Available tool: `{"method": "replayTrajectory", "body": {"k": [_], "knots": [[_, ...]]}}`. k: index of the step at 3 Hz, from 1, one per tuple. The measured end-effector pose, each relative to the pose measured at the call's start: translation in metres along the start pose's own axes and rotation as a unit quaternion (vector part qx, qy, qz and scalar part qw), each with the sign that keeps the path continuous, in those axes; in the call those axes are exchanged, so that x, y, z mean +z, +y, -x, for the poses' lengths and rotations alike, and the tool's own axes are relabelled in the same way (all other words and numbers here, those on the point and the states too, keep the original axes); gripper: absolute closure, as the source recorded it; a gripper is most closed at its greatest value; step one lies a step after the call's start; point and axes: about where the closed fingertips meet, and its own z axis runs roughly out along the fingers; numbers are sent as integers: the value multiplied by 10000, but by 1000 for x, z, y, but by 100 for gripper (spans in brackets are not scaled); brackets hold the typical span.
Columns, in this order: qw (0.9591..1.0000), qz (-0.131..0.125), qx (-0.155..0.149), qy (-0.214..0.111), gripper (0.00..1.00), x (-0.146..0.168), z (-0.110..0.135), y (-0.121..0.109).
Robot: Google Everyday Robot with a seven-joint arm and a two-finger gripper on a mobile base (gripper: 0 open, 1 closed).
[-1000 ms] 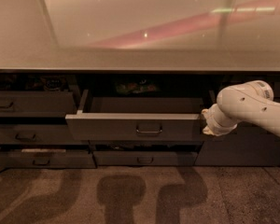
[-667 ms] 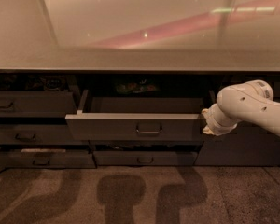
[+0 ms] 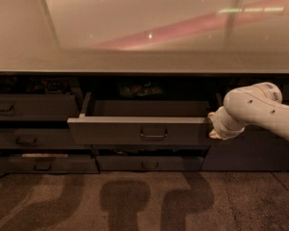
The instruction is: Open top drawer
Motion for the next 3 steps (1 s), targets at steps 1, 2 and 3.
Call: {"method": "replayTrajectory", "body": {"k": [1, 2, 3], "knots": [[10000, 38, 2, -79, 34, -13, 9, -17], [9997, -207, 43, -145, 11, -61, 28, -34], [9983, -557, 154, -106, 0, -111, 33, -54]]}}
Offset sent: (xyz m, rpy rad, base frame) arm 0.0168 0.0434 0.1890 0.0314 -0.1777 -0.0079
